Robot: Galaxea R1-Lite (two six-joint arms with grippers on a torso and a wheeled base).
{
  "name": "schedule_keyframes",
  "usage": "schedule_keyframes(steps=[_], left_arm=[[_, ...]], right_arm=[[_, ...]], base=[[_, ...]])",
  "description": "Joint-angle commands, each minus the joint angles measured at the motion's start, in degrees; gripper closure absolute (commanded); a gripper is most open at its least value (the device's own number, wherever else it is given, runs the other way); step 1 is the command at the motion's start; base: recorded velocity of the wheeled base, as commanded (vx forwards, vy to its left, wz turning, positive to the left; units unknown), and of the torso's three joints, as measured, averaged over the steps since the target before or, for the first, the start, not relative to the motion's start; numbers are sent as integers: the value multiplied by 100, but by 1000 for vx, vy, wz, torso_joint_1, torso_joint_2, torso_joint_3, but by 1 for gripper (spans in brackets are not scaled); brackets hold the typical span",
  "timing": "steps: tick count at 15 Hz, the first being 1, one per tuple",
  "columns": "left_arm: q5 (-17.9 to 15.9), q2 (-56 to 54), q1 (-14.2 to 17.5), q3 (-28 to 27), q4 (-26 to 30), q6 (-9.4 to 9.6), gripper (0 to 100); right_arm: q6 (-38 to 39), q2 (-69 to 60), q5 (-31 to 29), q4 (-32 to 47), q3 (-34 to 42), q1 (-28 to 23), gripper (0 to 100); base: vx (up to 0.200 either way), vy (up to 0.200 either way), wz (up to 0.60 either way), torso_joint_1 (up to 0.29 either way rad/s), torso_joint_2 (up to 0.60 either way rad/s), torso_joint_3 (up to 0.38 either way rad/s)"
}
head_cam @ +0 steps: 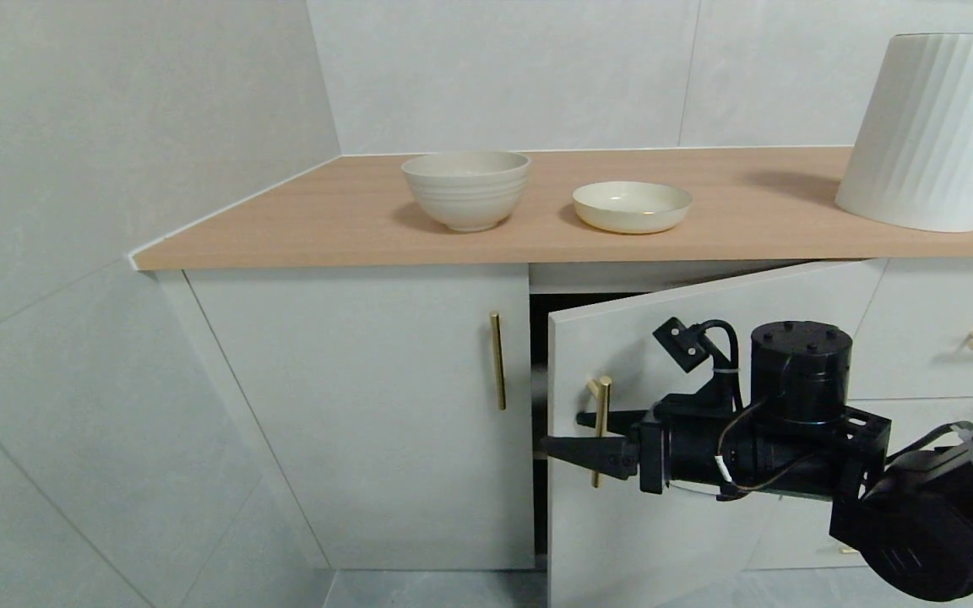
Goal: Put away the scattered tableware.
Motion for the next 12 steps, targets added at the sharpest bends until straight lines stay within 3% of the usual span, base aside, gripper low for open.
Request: schedule_keyframes(steps=[1, 2, 4, 7, 10, 12], left_arm=[[38, 0, 0, 0, -19, -216, 0], [82, 0, 0, -114, -98, -321, 0], [-129, 185, -44, -1020, 324, -313, 0], [-1060, 1635, -351, -3243, 1695, -286, 0], [-1473, 3419, -387, -4307, 1563, -286, 0], [-1711, 4228, -387, -4395, 1159, -286, 0]], right_arm=[[5, -47, -2, 19, 42, 25, 0], [5, -47, -2, 19, 59, 34, 0], [5, -99, -2, 19, 130, 60, 0], [-12, -161, -2, 2, 253, 69, 0], [-21, -222, -2, -7, 288, 95, 0], [-30, -214, -2, -7, 323, 104, 0]], base=[[0, 0, 0, 0, 0, 0], [0, 0, 0, 0, 0, 0], [0, 0, 0, 0, 0, 0], [0, 0, 0, 0, 0, 0], [0, 0, 0, 0, 0, 0], [0, 0, 0, 0, 0, 0]])
